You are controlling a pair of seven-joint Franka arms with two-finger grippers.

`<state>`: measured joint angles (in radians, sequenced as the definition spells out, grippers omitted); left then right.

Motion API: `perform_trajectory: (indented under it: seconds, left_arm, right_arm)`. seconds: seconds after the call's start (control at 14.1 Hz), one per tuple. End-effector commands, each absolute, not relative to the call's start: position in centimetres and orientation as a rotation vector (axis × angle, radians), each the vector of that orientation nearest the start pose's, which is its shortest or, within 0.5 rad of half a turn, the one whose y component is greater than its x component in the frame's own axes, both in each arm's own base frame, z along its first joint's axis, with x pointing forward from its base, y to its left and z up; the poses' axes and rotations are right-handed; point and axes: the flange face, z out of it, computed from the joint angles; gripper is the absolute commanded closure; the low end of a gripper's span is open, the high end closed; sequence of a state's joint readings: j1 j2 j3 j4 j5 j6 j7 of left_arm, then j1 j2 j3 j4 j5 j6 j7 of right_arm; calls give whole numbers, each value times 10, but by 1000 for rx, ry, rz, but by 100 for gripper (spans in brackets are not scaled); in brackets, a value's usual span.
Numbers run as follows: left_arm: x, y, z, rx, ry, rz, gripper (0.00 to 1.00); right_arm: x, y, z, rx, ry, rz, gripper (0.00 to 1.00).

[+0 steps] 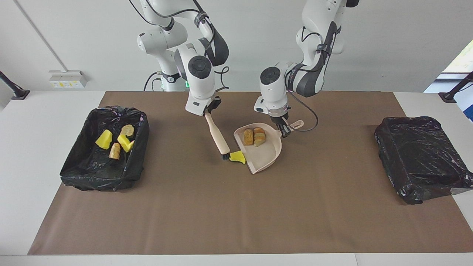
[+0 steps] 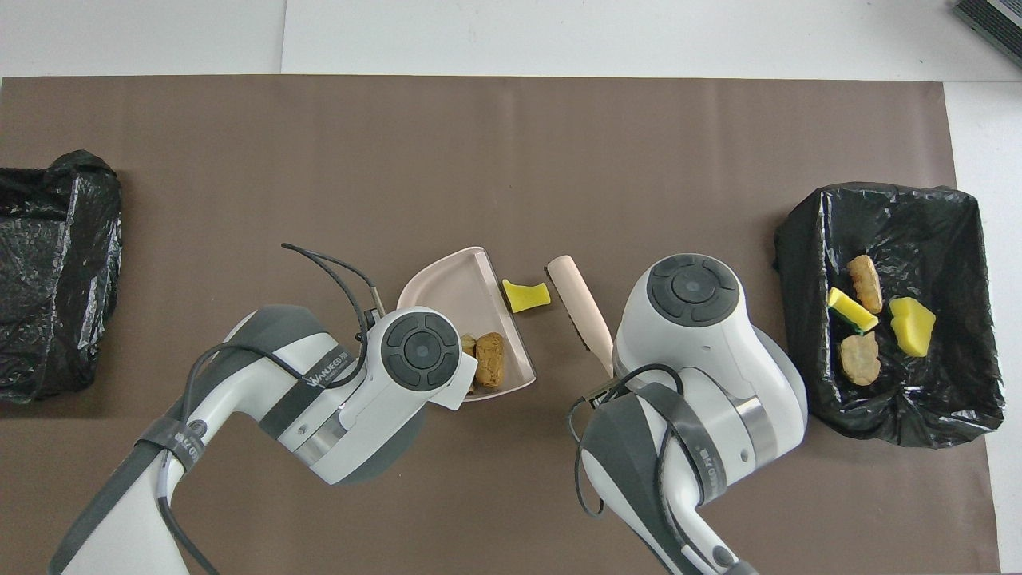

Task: Sweep and dump trash in bin
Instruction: 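Push the pieces into the dustpan held by the left gripper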

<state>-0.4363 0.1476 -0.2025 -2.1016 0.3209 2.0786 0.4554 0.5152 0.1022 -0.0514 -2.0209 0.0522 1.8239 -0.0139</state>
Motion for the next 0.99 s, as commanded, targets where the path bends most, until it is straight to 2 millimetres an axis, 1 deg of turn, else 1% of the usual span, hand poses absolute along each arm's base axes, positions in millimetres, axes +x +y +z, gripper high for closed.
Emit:
perform_trajectory:
  seconds: [0.0,0.14,0.21,0.28,0.35,0.43,0.5,0.57,0.71,0.78,0.92]
  left_arm:
    - [452,-307,343,-2313,1681,222,100]
    - [450,-307,342,-2311,1683,231,100]
    - [450,-307,342,-2311,1683,229,100]
    - [450,-307,342,-2312,1681,228,100]
    - [449,-306,342,-2310,1683,229,100]
    - [449,-307,341,-2311,1688,214,100]
    - [450,-307,341,-2312,1689,212,100]
    - [450,-307,340,-2313,1689,210,100]
    - [453,-304,341,-2317,1687,206,100]
    - [457,-296,338,-2330,1676,206,100]
    - [458,-295,338,-2327,1685,197,100]
  right_arm:
    - [489,263,353,-3017,-777,500,100]
    - [477,270,350,-2932,-646,553,100]
    - [469,275,350,-2850,-542,597,100]
    - [461,280,353,-2778,-492,656,100]
    - [454,283,358,-2729,-473,708,100]
    - [451,285,366,-2710,-448,719,100]
    - [443,294,376,-2685,-410,727,100]
    - [442,296,386,-2692,-384,712,100]
    - [443,283,407,-2695,-356,685,100]
    - [444,277,418,-2725,-328,683,100]
    - [441,268,437,-2867,-271,674,100]
